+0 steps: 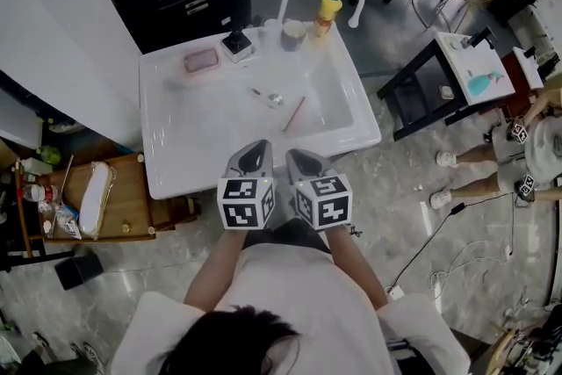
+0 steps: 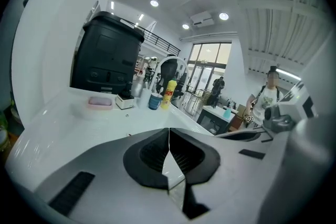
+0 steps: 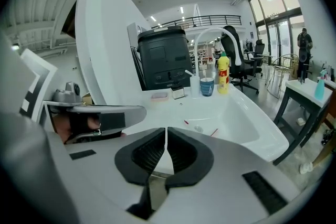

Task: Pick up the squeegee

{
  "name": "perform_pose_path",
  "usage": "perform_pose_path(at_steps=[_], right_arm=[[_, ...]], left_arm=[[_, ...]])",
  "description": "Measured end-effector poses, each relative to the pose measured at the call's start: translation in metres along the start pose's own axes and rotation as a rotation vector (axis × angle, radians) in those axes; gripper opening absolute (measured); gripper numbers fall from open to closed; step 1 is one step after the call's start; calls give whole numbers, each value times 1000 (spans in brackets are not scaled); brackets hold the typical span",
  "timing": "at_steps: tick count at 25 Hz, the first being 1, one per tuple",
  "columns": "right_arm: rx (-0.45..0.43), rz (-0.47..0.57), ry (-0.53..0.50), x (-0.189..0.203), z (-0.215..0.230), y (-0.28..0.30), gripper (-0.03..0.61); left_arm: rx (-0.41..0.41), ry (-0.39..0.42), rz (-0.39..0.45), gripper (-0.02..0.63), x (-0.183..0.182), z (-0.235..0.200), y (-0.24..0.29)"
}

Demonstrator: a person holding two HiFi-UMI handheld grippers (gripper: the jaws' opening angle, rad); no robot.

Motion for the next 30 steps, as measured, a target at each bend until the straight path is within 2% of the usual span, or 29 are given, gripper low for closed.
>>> perform_pose_path(at_steps=[7,12,17,30], right_arm=[[-11,-29,-22,-3,6,16,28],[-8,-27,-4,-2,4,18,28],[-25,16,1,-10,12,39,28],[-106,-33,-10,-17,54,111,29]], left_arm=[[8,4,9,26,-5,-5,13],[-30,-30,-22,26,3,-8,12],[-20,16,-5,26,-6,-14,29],[-107,28,-48,26,-3,-37,89]])
Point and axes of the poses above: the fingertips, and each gripper's own axes: y forward along the fingers, z to its right, x out of its underside, the point moved 9 cm from there along -y, backward along the fingers, and after that the axes turned 15 degrees about z, right-handed, at the moved point
